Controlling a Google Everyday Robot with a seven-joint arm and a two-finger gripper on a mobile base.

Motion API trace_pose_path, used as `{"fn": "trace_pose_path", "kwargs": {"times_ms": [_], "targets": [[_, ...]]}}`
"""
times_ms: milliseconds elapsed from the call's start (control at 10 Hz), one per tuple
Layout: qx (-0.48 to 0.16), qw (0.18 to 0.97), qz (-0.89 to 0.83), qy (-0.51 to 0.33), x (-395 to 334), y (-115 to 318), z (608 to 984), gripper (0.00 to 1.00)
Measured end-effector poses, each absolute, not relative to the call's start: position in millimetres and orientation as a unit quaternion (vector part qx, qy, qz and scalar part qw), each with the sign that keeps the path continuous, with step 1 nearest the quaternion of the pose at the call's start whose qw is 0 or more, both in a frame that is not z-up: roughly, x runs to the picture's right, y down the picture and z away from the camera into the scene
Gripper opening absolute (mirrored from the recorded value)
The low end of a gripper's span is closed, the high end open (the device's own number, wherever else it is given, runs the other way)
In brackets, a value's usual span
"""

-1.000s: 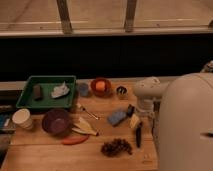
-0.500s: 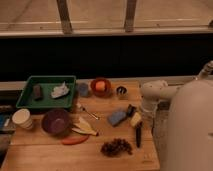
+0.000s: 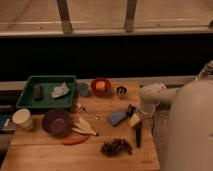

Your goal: Place brush in metal cup

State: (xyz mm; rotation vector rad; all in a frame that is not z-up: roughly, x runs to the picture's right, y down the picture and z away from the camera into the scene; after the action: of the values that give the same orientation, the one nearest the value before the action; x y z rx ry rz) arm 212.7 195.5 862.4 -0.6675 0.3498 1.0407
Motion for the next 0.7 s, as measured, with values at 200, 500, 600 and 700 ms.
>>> {"fn": "trace_pose_path", "kwargs": {"times_ms": [200, 500, 600, 700], "targets": [[-0.305, 0.804, 0.482, 0.169, 212.6, 197.8, 867.8, 0.79], [-0.294, 0.809, 0.478, 0.173, 209.5, 200.1, 869.1, 0.57], [-0.292, 0.81, 0.478, 0.173, 209.0, 200.2, 868.7, 0.47], [-0.29, 0.812, 0.476, 0.173, 208.2, 199.5, 868.0, 0.36]]}}
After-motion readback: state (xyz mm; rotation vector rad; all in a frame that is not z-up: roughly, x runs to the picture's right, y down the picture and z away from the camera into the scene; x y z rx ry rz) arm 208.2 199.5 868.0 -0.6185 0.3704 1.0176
